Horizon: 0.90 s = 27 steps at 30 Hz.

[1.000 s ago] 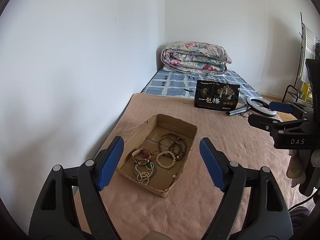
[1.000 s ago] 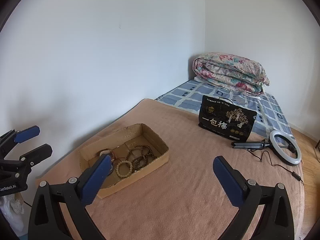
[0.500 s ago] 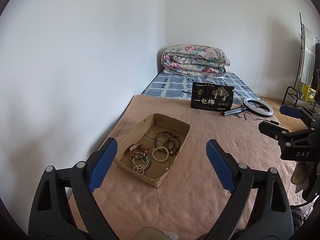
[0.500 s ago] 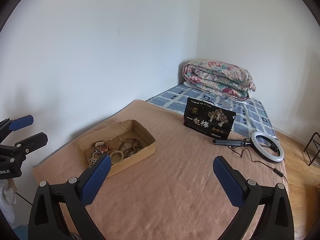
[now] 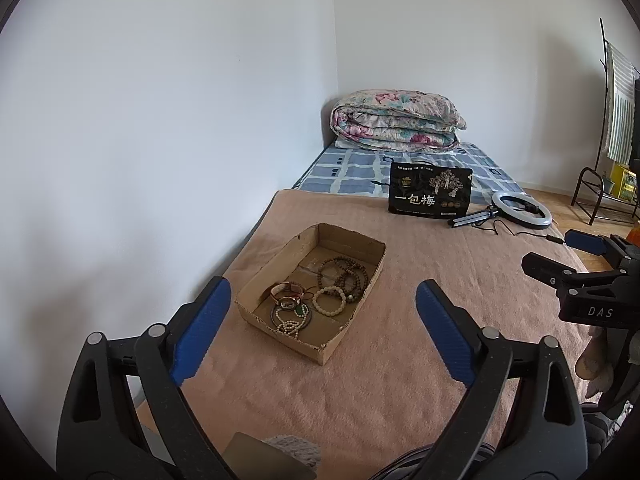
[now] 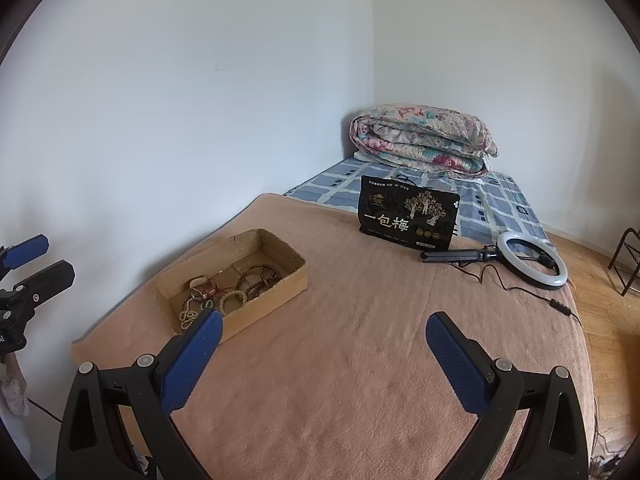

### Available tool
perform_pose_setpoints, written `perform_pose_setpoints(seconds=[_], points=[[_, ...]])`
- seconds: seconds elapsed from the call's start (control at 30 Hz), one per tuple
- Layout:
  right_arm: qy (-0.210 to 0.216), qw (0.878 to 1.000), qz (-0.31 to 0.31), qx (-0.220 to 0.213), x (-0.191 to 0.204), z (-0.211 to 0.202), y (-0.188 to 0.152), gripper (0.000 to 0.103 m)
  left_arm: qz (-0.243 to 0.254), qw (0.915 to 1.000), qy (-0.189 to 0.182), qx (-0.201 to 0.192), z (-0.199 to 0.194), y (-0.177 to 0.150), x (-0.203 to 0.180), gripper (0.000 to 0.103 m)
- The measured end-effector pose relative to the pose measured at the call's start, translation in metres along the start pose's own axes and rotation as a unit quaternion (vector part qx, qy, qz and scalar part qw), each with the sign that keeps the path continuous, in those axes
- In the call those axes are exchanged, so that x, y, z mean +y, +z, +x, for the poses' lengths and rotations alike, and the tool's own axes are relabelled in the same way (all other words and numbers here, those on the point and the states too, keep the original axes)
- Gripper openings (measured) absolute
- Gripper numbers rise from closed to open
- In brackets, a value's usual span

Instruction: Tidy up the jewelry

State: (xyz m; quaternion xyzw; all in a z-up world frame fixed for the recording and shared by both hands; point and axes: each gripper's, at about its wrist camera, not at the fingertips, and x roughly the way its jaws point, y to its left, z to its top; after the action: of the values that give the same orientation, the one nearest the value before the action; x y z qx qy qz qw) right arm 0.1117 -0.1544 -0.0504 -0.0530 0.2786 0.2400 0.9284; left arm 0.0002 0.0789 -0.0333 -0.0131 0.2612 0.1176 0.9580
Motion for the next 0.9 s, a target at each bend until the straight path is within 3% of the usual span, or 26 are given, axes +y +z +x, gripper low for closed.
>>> perform_pose_setpoints(seconds=[0.9], points=[[-0.004, 1.000, 0.031, 0.003, -0.0062, 0.0014, -0.0052, 0.103, -0.006, 0.9999, 0.005, -0.006, -0.0035, -0.0011, 0.0054, 0.103]])
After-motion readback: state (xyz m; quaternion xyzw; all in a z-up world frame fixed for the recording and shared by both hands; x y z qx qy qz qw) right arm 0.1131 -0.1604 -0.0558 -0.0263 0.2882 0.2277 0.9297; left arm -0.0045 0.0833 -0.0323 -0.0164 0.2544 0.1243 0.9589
